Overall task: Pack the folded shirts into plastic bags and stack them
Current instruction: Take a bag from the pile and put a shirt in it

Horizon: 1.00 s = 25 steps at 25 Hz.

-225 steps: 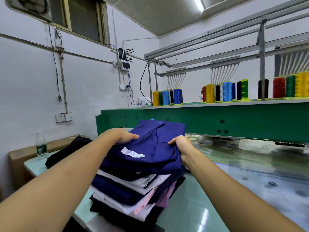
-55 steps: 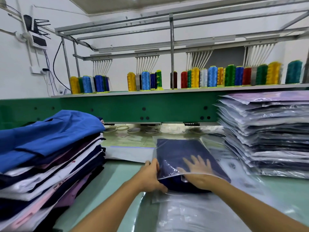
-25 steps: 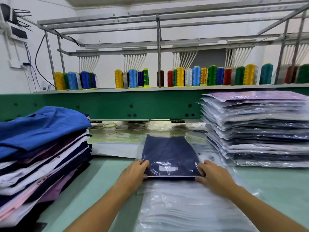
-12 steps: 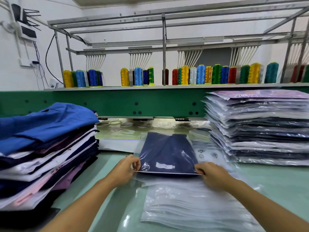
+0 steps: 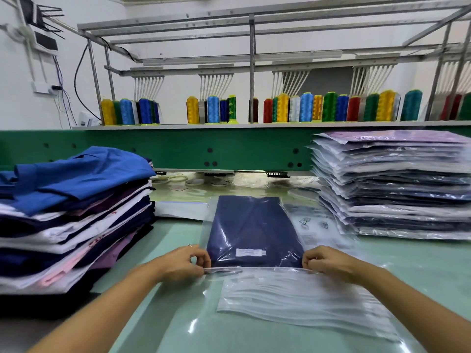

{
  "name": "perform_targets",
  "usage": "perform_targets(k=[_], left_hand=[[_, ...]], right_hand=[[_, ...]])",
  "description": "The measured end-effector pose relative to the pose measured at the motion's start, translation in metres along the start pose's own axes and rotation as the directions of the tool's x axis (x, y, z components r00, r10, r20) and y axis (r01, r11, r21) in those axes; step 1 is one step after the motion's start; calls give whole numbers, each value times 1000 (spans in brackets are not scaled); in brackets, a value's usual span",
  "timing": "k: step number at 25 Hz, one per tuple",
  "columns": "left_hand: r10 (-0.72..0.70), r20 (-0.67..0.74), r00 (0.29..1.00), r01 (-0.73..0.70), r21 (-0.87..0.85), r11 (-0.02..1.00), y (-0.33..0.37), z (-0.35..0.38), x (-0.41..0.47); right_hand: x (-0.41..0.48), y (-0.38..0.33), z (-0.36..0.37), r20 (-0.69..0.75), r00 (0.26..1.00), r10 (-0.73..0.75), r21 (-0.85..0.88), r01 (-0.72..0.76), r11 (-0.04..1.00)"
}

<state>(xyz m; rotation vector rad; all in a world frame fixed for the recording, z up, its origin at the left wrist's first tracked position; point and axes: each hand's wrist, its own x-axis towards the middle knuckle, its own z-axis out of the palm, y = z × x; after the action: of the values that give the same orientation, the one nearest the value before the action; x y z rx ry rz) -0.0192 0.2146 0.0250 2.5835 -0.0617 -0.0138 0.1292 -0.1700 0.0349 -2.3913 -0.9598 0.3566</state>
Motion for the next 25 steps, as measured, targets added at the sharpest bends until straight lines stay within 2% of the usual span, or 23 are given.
perform_targets(k=[2,4,6,9,12,16,19,22,25], left_hand=[[-57,46,997,55,32,998,6,-10,3],[-125,37,991,120,112,986,14,-17,10],[-191,-45,980,197,233,952,20,-23,24],[-203,-228,952,273,340,900,33,-31,52],[-193,-343,919,318,358,878,47,-39,94],[-184,-345,920,308,351,884,56,-38,167],[-169,-370,913,307,354,883,59,-23,218],[-116,-389,914,259,339,904,55,-9,265],[-148,-304,941,235,274,932,37,3,293]], right_hand=[[4,-3,-3,8,997,78,112,-78,991],[16,-5,-3,-36,991,126,86,-123,989],[34,-7,-3,-183,973,143,1,-145,989],[63,-8,-9,-468,861,200,2,-226,974],[102,-14,-18,-555,805,207,-10,-255,967],[169,-23,-26,-567,818,96,-103,-186,977],[224,-24,-22,-490,871,37,-267,-190,945],[277,-27,-15,-401,916,27,-334,-174,926],[309,-18,-3,-279,958,66,-343,-164,925]])
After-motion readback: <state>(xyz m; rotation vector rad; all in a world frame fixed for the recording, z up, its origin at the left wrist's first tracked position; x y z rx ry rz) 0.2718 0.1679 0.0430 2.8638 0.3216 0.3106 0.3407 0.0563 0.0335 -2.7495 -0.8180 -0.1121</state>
